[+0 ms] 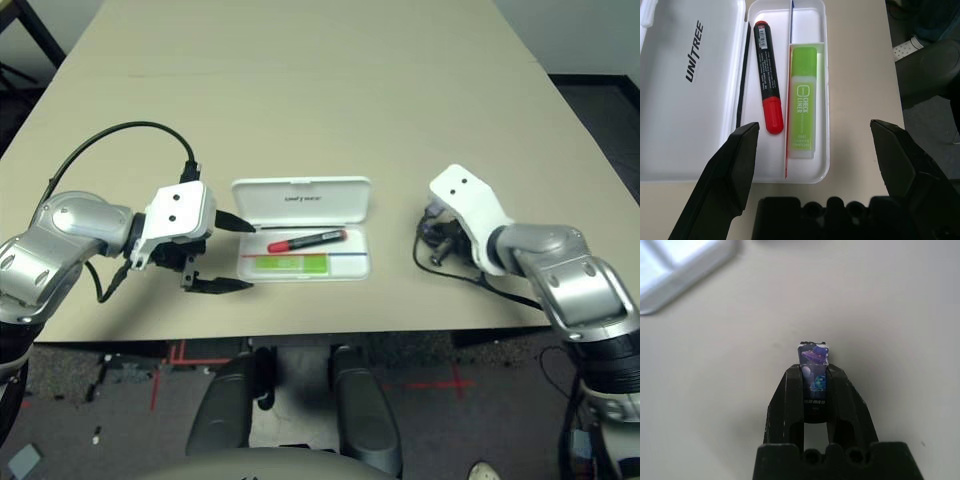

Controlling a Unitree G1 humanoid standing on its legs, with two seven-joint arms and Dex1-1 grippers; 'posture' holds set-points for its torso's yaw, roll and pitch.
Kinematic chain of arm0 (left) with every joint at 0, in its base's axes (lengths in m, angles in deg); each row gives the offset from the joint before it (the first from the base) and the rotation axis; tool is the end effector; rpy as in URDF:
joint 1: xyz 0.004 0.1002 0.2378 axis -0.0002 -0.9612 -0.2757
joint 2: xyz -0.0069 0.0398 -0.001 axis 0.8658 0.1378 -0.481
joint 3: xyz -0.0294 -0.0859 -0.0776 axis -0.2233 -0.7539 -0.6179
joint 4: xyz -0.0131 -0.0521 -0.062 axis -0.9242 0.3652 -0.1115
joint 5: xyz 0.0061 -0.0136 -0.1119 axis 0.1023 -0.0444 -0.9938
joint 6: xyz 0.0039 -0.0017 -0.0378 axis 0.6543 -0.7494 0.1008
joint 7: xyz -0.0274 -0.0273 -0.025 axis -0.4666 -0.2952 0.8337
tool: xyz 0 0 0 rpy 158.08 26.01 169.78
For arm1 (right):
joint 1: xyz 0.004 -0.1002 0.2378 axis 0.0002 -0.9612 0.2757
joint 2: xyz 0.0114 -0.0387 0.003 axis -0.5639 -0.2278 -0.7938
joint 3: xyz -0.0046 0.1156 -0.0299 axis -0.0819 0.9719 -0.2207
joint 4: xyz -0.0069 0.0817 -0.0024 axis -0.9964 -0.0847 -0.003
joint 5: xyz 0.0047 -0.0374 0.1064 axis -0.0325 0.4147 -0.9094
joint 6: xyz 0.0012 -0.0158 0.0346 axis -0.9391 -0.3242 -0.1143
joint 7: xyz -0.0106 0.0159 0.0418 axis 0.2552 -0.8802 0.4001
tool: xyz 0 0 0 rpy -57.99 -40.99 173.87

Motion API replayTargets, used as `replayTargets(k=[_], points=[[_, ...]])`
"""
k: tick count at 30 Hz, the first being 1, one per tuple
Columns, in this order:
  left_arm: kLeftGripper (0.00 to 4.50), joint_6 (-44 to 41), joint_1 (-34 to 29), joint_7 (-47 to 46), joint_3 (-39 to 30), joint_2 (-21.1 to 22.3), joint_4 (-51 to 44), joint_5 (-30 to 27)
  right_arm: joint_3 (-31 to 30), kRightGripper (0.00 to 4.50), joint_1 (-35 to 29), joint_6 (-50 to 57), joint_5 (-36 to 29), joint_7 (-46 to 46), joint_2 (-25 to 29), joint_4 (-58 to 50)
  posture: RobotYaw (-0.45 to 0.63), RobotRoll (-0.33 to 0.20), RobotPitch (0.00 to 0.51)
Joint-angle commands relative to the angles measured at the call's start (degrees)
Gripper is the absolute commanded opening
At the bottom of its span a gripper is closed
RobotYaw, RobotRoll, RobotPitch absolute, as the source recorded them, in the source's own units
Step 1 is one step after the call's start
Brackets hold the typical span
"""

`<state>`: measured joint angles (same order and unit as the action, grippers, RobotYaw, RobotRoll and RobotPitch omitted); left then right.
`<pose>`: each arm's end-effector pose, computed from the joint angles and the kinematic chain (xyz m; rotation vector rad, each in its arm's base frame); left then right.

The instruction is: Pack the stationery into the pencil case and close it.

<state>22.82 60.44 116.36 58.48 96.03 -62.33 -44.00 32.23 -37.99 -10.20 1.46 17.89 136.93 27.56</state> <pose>0.2594 0.1921 0.2106 0.6880 0.2953 -1.3758 0.2531 -0.2870 0.1830 -0.5940 0.5393 0.7827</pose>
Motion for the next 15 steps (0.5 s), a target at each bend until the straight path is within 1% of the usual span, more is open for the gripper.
replayTargets(k=[1,3,6,10,15], points=[[4.5,0.39,-0.44,0.13,1.0,0.27,0.26,0.14,-0.01,0.33,0.49,-11.71,-0.57,8.05,0.73,3.92,-0.04,0.0,0.211],[4.5,0.43,-0.46,-0.01,1.13,0.2,0.28,0.29,-0.22,0.33,1.26,-19.28,-0.96,13.54,0.37,7.14,-0.03,0.0,0.209],[4.5,0.49,-0.63,-0.14,1.09,0.26,0.25,0.38,-0.8,0.33,3.18,-26.17,-0.16,17.31,-0.72,10.84,-0.03,0.0,0.208],[4.5,0.2,-1.1,-0.41,0.84,0.53,-0.23,0.29,-2.02,0.33,6.36,-29.25,0.39,20.45,-2.12,12.53,-0.02,0.0,0.208],[4.5,-0.34,-1.65,-0.94,0.58,0.89,-0.81,0.16,-4.39,0.33,9.6,-30.65,1.13,23.27,-4.31,12.02,0.0,0.0,0.211]])
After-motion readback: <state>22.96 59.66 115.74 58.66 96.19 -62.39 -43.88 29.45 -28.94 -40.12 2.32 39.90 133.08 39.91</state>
